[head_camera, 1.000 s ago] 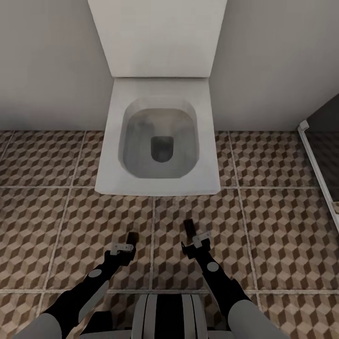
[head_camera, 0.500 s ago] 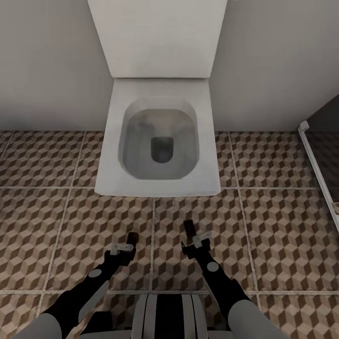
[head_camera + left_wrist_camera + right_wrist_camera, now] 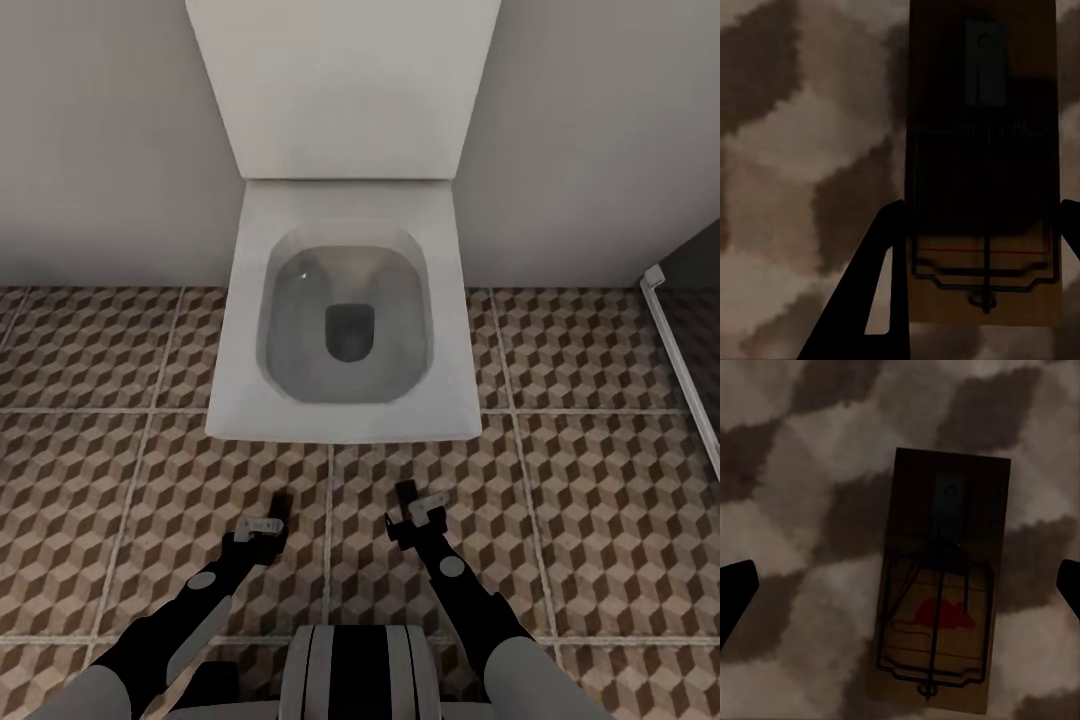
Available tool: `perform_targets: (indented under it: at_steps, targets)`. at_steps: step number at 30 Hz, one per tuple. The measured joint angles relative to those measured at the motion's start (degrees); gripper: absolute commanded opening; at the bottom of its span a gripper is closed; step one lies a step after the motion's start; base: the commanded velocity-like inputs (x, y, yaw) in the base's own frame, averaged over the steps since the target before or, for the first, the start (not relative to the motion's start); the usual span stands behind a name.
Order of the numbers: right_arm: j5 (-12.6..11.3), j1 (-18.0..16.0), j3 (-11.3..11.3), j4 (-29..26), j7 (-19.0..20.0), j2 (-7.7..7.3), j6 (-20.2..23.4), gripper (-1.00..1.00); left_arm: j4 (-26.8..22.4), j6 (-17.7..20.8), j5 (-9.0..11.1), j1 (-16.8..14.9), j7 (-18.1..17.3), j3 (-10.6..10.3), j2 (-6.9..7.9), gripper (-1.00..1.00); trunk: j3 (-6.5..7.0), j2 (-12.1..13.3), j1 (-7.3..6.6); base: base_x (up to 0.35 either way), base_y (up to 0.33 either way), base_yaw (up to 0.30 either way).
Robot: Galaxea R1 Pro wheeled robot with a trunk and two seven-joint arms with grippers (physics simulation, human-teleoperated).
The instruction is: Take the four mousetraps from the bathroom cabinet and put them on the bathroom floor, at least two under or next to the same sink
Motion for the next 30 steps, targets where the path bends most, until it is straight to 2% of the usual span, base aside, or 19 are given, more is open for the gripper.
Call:
perform_targets:
  at_steps: [20,30]
  targets:
    - [0.0,0.0,0.0,0.0,0.0,0.0,0.0,1.0,0.0,0.0,0.0,0.0,0.0,0.0,0.0,-1.0,0.0,0.0,-0.02,0.152,0.0,0.0]
    - [0.0,0.0,0.0,0.0,0.0,0.0,0.0,1.0,0.0,0.0,0.0,0.0,0.0,0.0,0.0,-1.0,0.0,0.0,0.0,0.029,0.0,0.0]
